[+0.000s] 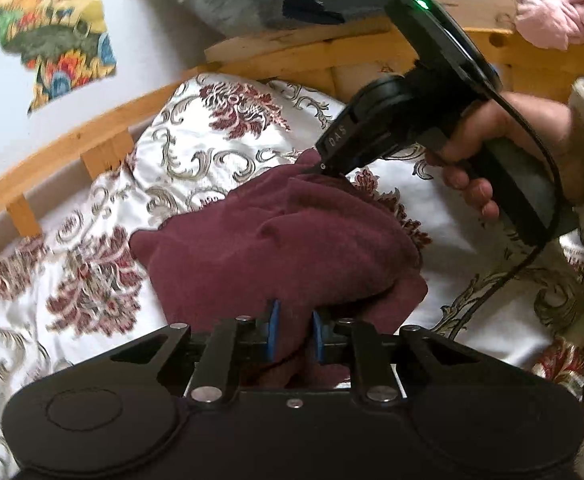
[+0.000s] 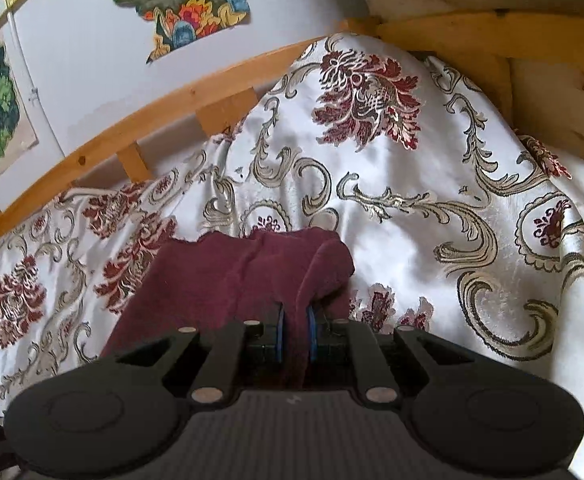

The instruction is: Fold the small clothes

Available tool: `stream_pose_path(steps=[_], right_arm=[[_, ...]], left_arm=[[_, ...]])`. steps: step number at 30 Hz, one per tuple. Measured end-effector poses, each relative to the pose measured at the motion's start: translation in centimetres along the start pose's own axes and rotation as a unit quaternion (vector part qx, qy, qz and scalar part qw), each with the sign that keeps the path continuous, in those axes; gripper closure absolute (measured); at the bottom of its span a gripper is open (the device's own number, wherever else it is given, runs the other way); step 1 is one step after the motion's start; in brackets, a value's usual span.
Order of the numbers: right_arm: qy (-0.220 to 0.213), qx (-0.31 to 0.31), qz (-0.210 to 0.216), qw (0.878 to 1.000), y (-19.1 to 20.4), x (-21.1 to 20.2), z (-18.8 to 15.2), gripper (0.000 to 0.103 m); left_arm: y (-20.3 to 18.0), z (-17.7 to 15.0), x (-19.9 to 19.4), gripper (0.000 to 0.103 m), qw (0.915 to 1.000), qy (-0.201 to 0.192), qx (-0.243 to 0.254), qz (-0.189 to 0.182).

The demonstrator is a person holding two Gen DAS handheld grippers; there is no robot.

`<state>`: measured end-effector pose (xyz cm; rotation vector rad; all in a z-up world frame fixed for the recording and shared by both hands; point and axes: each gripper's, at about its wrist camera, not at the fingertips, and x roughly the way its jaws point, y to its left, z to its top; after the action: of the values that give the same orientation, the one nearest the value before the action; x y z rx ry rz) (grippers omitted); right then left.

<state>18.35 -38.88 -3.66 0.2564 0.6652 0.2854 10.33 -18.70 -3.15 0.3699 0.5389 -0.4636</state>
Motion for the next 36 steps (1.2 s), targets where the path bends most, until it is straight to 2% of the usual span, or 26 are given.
stream_pose_path(steps=[4,8,12,14,15,16,20,22,25,26,27,30,34,36], right_arm=[[-0.003,0.014,0.008,1.000,-0.4,0.5,-0.2,0.081],[-0.014,0.050,0.027,0.998,-1.4,1.1,0.1,0.067],[-0.010,0.082,0.049,0.995,-2.3,2.2,0.4,0.062],[-0.014,0.071,0.046,0.996,-2.0,2.4,0.5,0.065],[-0.019,0.059,0.039,0.997,-1.8,2.4,0.6,0.080],[-0.026,0.046,0.034,0.998,-1.4,2.3,0.7,0.084],[-0.053,0.005,0.020,0.998,-0.3,1.6,1.0,0.089],[-0.058,-0.014,-0.002,0.998,-0.1,1.3,0.9,0.089],[-0.039,-0.007,-0.020,0.999,-0.7,1.6,0.6,0.089],[-0.030,-0.001,-0.024,0.999,-1.0,1.8,0.5,0.089],[-0.024,0.003,-0.028,0.999,-1.3,1.9,0.4,0.089],[-0.015,0.015,-0.029,0.999,-1.8,2.2,0.2,0.089],[-0.013,0.012,-0.033,0.999,-1.9,2.3,0.0,0.087],[-0.013,0.008,-0.036,0.999,-1.7,2.3,-0.1,0.087]], left_arm=[[0.5,-0.1,0.2,0.082,0.9995,0.005,-0.027,-0.012],[0.2,-0.1,0.3,0.079,0.9996,0.006,-0.024,-0.014],[0.0,-0.3,0.2,0.079,0.9996,0.007,-0.020,-0.017],[0.0,-0.3,0.2,0.078,0.9995,0.007,-0.023,-0.020],[0.0,-0.3,0.2,0.077,0.9995,0.007,-0.024,-0.021],[0.0,-0.2,0.2,0.077,0.9994,0.007,-0.026,-0.022],[0.2,-0.2,0.1,0.072,0.9989,0.007,-0.036,-0.030],[0.3,-0.2,0.0,0.068,0.9983,0.004,-0.045,-0.036],[1.0,0.0,-0.3,0.056,0.9962,-0.003,-0.071,-0.052],[1.4,0.0,-0.5,0.048,0.9943,-0.008,-0.087,-0.061],[1.9,0.0,-0.7,0.040,0.9921,-0.014,-0.103,-0.070],[3.4,-0.1,-1.5,0.024,0.9824,-0.041,-0.162,-0.083],[5.6,-0.3,-1.7,0.015,0.9680,-0.058,-0.235,-0.067],[6.7,-0.6,-1.5,0.006,0.9578,-0.057,-0.277,-0.049]])
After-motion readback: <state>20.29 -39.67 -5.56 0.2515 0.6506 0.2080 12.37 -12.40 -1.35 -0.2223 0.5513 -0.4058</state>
